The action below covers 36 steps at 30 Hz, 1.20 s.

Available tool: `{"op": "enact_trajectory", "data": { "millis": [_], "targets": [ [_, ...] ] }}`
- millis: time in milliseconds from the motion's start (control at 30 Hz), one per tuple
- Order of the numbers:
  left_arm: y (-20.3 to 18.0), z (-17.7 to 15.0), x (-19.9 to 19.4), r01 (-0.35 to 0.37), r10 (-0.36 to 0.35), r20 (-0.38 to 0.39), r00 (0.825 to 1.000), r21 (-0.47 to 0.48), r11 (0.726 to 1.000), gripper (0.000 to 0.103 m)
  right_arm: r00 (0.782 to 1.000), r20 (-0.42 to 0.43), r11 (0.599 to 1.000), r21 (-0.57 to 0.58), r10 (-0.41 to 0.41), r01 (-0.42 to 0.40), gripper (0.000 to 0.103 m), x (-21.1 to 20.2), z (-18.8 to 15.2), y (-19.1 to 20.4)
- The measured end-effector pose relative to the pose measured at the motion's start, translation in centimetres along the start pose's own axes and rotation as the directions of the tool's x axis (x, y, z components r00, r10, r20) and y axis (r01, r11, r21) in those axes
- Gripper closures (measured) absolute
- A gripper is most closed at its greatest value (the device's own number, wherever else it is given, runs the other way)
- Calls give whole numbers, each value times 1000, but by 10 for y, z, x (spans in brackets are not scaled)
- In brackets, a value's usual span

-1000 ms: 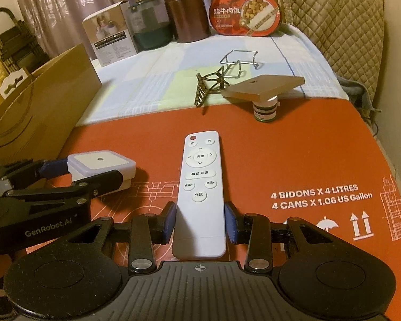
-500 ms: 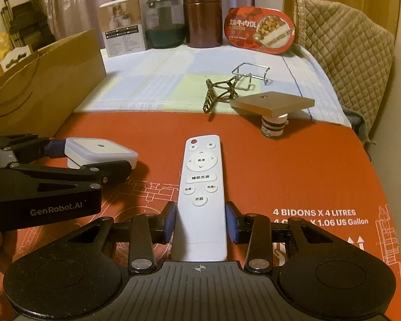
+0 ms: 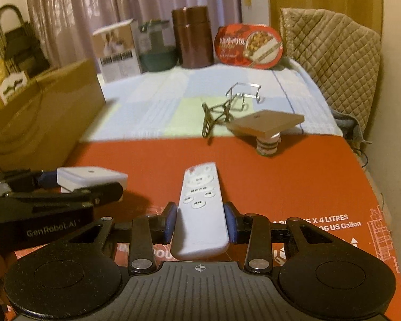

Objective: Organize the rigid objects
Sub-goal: 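Carry the night-light in the left gripper and remote in the right over the cardboard box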

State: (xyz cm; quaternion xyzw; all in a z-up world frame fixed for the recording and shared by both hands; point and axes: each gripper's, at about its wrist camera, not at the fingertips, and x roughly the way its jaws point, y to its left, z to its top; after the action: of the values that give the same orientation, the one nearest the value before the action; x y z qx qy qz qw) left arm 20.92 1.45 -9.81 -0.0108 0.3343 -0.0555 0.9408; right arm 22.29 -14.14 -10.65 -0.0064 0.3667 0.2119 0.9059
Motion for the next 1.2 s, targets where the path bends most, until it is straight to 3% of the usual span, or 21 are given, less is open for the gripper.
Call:
{"op": "enact_trajectory", "data": {
  "millis": [367, 633, 1200],
  "targets": [
    [1, -7, -44, -3, 4, 18, 1000, -26, 1000, 43, 999, 31, 999, 33, -5, 4, 69, -41, -21, 16],
    [0, -1, -70, 0, 1, 50, 999, -20, 1000, 43, 996, 82, 1000, -11, -24, 25, 69, -66, -24, 28],
    [40, 42, -133, -58, 60, 142, 988, -17, 998, 43, 972, 227, 995, -92, 61, -41, 69, -112, 30, 82]
  ]
}}
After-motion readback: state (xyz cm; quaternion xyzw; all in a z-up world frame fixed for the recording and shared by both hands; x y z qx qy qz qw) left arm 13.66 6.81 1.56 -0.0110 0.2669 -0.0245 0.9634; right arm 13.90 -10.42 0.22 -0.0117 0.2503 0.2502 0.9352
